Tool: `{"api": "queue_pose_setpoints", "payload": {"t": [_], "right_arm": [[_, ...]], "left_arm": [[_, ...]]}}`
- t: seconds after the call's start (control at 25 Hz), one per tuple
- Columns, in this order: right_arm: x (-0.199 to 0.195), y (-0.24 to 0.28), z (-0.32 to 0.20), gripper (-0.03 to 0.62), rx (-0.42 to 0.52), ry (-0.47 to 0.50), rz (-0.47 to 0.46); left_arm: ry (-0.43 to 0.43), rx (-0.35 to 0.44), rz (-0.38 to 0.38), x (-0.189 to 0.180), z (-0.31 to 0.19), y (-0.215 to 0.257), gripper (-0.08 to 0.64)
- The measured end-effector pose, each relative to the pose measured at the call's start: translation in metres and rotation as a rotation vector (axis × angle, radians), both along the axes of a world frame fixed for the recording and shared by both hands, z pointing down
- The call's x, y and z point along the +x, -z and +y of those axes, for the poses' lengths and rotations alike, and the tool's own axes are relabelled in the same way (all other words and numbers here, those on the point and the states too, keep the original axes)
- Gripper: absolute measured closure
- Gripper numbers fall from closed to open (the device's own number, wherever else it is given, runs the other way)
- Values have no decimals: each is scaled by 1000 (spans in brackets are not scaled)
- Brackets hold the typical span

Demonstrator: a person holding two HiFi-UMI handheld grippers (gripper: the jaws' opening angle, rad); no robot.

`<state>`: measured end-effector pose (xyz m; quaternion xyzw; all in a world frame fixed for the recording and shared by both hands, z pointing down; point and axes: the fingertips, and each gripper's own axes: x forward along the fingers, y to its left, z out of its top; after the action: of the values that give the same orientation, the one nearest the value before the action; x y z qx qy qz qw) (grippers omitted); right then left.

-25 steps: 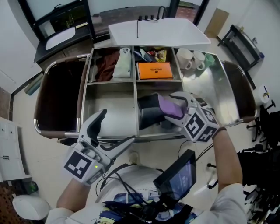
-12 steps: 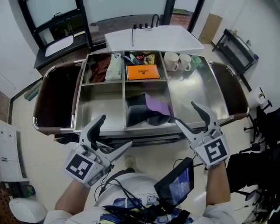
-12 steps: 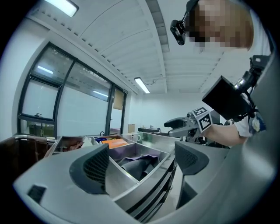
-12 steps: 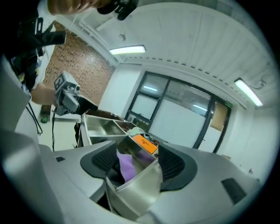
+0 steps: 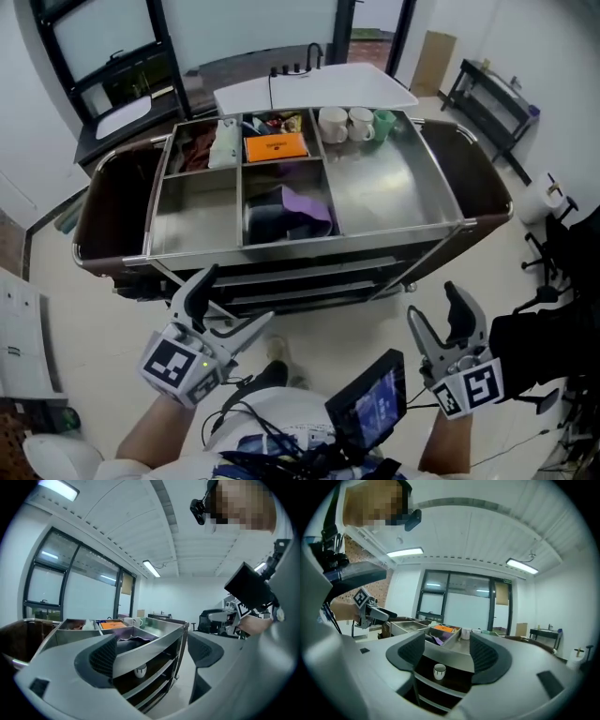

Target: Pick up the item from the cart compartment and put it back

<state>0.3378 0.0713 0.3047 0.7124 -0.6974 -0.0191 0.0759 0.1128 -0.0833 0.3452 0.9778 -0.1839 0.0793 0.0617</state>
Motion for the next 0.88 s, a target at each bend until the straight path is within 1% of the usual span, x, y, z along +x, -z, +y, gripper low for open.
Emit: {"api": "queue_pose_setpoints", "payload": {"t": [0.16, 0.28, 0.44, 0.64, 0.88], "right_arm": [[0, 2, 53, 272, 15, -45, 1], [1, 8, 86, 273, 23, -81, 14], [-1, 11, 116, 276, 9, -111, 33], [-18, 11, 135, 288, -10, -80, 68], [-30, 11, 142, 291, -1, -46, 64]], "left_arm": [[22, 3, -12, -9, 26, -1, 92], [12, -2, -15, -10, 45, -4, 92], [-7, -4, -10, -8, 64, -3, 92], [-36, 11, -23, -6, 84, -2, 92], [-34, 21, -21, -11, 96, 3, 92]]}}
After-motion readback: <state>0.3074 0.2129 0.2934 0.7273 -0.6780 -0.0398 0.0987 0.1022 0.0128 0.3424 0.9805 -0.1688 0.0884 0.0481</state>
